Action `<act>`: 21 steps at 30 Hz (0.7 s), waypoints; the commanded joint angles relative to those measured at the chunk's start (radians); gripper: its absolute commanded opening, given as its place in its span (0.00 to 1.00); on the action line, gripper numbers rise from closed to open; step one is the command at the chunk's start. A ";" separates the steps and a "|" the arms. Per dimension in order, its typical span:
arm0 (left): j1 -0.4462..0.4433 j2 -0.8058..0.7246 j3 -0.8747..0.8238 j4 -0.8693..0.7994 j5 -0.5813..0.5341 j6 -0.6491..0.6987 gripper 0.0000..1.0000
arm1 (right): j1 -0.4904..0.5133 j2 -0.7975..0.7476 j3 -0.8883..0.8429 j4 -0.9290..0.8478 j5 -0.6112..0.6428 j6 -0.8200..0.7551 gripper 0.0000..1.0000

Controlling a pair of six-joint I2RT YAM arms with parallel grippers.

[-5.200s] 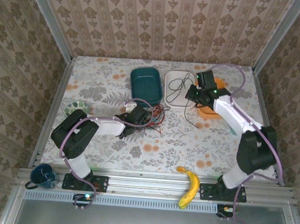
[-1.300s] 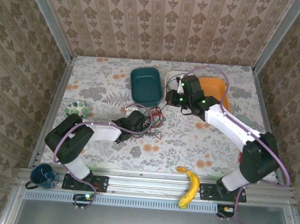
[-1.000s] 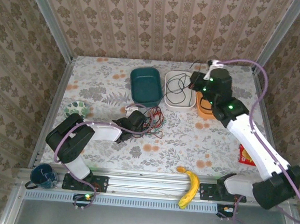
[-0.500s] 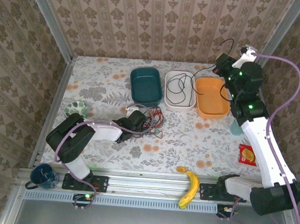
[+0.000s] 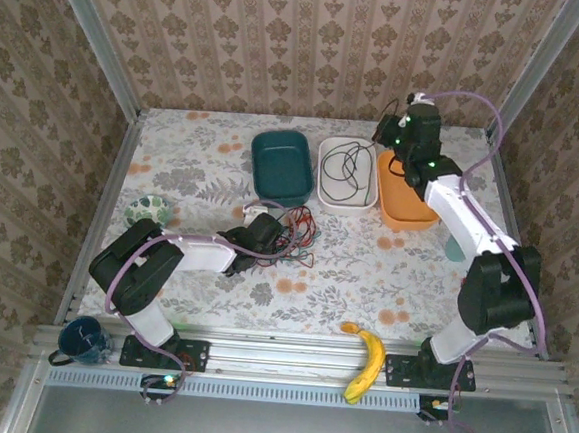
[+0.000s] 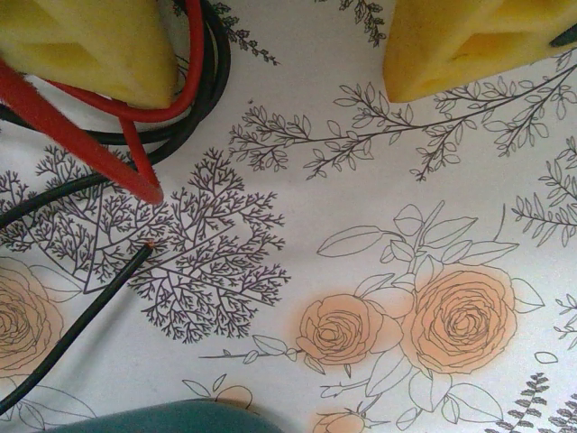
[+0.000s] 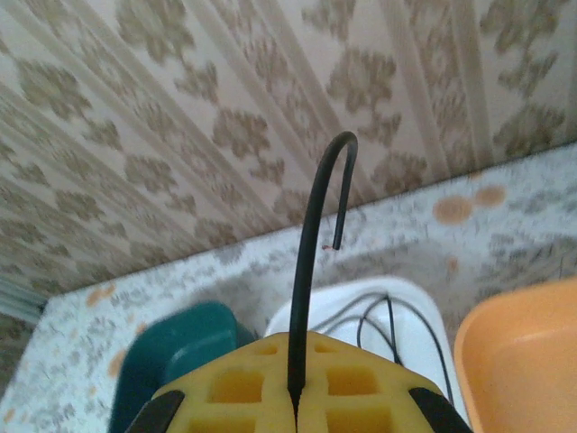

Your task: Untangle the cables

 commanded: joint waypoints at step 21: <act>-0.014 0.050 -0.023 -0.160 0.034 0.036 0.65 | 0.044 0.341 0.222 -0.407 -0.067 0.038 0.41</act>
